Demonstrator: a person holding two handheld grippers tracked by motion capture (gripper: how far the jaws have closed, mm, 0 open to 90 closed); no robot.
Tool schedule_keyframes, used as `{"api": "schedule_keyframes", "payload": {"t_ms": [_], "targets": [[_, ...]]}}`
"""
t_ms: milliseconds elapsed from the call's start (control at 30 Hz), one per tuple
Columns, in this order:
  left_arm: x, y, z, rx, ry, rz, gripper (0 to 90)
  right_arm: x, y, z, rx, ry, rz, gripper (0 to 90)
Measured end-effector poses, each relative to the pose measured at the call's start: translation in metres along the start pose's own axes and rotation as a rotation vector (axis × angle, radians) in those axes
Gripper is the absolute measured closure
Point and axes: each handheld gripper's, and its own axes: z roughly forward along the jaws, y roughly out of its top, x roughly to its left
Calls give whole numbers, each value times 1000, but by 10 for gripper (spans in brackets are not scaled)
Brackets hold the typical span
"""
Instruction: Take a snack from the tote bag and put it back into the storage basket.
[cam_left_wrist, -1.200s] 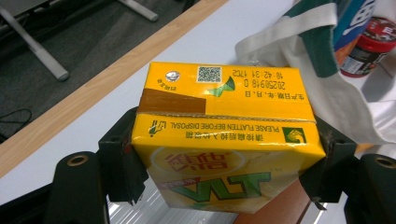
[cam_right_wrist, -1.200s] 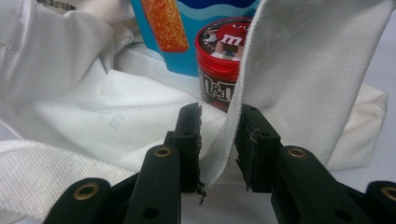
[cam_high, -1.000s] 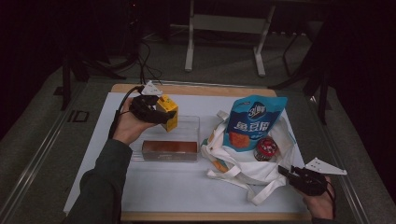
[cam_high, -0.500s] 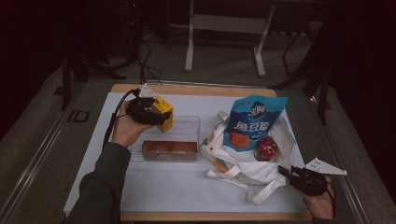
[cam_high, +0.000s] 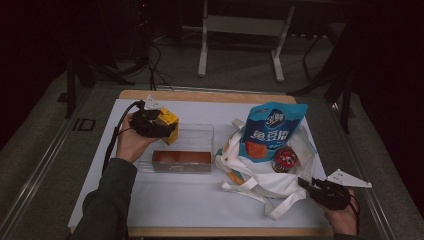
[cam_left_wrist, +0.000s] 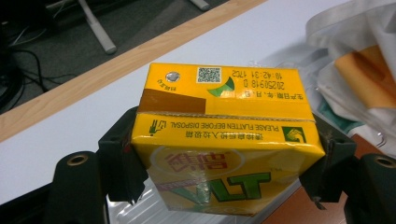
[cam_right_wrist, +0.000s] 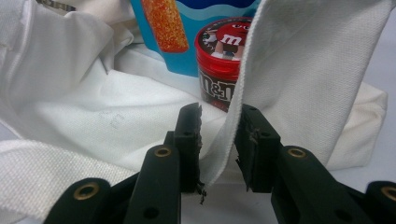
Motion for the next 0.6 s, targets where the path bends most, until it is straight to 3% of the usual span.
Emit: {"api": "schedule_keyframes", "payload": {"t_ms": [600], "targets": [[20,-41,7,35,60,-99,284,0,0,0,-3,1,3,710]]}}
